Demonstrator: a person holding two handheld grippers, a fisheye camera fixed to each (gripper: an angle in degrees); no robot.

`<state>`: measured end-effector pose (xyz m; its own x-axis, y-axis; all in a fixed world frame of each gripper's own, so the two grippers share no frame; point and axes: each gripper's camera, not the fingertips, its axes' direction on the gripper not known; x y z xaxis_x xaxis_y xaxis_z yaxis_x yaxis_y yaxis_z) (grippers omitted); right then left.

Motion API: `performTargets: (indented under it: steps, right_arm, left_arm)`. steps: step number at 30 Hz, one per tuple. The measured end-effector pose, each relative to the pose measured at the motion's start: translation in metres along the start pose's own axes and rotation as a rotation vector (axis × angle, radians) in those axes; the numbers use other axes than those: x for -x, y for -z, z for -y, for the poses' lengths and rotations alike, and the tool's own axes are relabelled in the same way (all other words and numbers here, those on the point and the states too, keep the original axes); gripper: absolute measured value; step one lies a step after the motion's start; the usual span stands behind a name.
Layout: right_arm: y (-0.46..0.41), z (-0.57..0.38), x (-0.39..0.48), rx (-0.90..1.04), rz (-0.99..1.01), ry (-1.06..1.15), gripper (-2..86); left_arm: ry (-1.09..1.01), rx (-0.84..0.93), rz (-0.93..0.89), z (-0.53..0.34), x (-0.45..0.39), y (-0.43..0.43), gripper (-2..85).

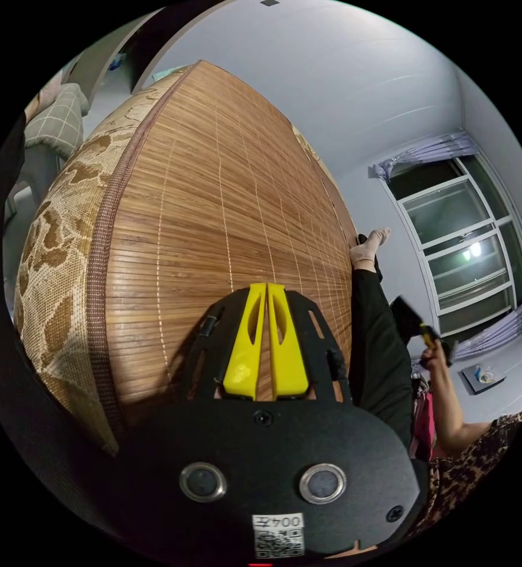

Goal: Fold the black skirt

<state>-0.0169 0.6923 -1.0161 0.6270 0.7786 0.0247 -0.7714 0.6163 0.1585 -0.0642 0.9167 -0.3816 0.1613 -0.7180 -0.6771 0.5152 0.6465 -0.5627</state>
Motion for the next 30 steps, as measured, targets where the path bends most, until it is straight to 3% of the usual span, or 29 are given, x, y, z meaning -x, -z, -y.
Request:
performTargets:
  steps: [3, 5, 9, 13, 16, 19, 30]
  right_arm:
    - [0.005, -0.009, 0.061, 0.094, 0.274, 0.183, 5.2]
    - [-0.002, -0.021, 0.087, 0.189, 0.326, 0.281, 7.3]
    - [-0.018, -0.052, 0.047, 0.222, 0.013, 0.111, 11.5]
    - [-0.034, -0.085, -0.034, 0.409, -0.235, -0.179, 12.5]
    - [-0.044, -0.104, -0.06, 0.524, -0.399, -0.26, 13.6]
    - [-0.063, -0.112, -0.069, 0.633, -0.455, -0.278, 14.0]
    - [-0.113, -0.096, -0.055, 0.703, -0.415, -0.317, 9.9]
  left_arm:
    - [0.003, 0.0, -0.005, 0.001, 0.001, 0.0, 1.1]
    - [0.004, 0.0, -0.006, 0.001, 0.002, -0.001, 1.1]
    - [0.011, 0.001, -0.016, 0.003, 0.005, -0.001, 1.0]
    - [0.016, 0.006, -0.025, 0.005, 0.007, -0.002, 1.0]
    - [0.011, 0.008, -0.02, 0.006, 0.007, -0.002, 1.0]
    - [0.009, 0.007, -0.016, 0.007, 0.007, -0.003, 1.0]
    - [0.007, 0.01, -0.022, 0.012, 0.01, -0.003, 1.1]
